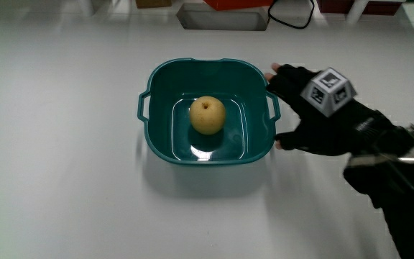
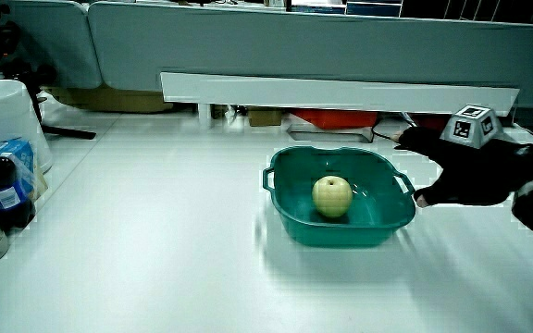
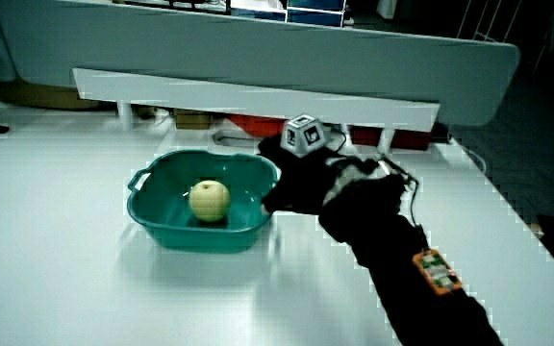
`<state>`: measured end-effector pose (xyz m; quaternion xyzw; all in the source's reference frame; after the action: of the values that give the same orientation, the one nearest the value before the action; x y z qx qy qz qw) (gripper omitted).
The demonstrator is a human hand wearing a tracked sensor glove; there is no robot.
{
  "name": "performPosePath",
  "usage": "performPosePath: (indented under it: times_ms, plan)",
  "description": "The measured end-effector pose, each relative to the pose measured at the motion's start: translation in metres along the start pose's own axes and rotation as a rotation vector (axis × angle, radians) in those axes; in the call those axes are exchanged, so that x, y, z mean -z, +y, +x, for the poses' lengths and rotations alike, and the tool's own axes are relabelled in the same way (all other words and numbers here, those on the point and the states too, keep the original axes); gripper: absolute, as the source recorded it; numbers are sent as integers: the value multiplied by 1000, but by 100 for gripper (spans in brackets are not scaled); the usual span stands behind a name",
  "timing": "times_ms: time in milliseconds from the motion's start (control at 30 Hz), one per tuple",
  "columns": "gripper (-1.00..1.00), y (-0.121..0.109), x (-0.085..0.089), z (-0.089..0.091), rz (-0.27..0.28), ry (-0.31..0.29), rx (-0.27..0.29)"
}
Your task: Pick pear from plate
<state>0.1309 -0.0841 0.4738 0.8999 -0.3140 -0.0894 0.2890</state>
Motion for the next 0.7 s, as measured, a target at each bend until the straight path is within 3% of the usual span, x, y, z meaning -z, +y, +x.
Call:
performPosePath:
  times_ms: [33, 100, 133, 167, 200, 267, 333, 500, 533, 700]
  plan:
    - [0, 4, -3, -3, 48, -4, 54]
    - [0, 19, 1, -9, -49, -18, -11]
    - [0, 18, -9, -15, 38, -23, 29]
    - [0, 28, -3, -16, -35, -15, -17]
    - [0, 25, -16, -23, 8, -1, -33]
    - [0, 29, -20, -30, -17, 16, -66]
    - [0, 41, -15, -34, -41, 12, -70]
    - [0, 55, -19, -51, -24, -20, -68]
    - [0, 58, -20, -54, -46, -4, -99]
    - [0, 69, -21, -56, -60, 12, -89]
